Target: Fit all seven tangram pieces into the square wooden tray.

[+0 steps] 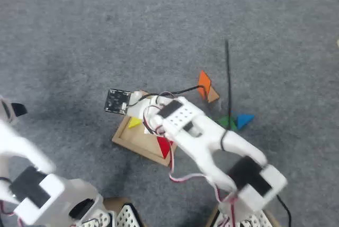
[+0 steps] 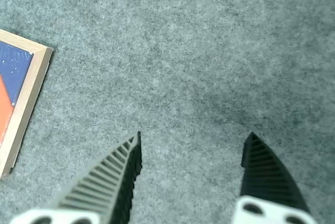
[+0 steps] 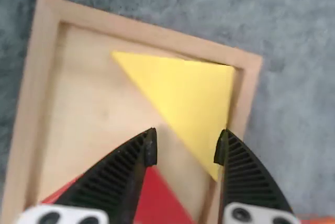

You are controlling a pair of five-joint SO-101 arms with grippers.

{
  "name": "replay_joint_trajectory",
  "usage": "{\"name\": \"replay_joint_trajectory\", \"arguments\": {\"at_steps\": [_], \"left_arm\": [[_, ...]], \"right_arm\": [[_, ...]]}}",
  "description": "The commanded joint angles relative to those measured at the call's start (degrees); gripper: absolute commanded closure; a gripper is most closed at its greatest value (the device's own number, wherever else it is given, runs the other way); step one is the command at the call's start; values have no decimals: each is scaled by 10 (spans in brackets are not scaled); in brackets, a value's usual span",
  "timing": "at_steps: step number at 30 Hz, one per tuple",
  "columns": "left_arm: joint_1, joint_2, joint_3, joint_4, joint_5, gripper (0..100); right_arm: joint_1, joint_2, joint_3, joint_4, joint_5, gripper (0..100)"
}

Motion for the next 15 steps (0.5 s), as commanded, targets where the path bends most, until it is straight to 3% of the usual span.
{"name": "replay_joint_trajectory", "arguments": {"at_steps": [1, 4, 9, 15], "left_arm": [[0, -3, -24, 1, -4, 700], [-1, -3, -25, 0, -4, 700], [-2, -3, -23, 1, -4, 700], [-2, -3, -22, 3, -4, 700]], "right_arm": [[-33, 46, -54, -11, 8, 798], [-45, 72, -74, -12, 4, 798], [-11, 101, -126, -15, -39, 798], [22, 124, -162, -11, -40, 799]]}}
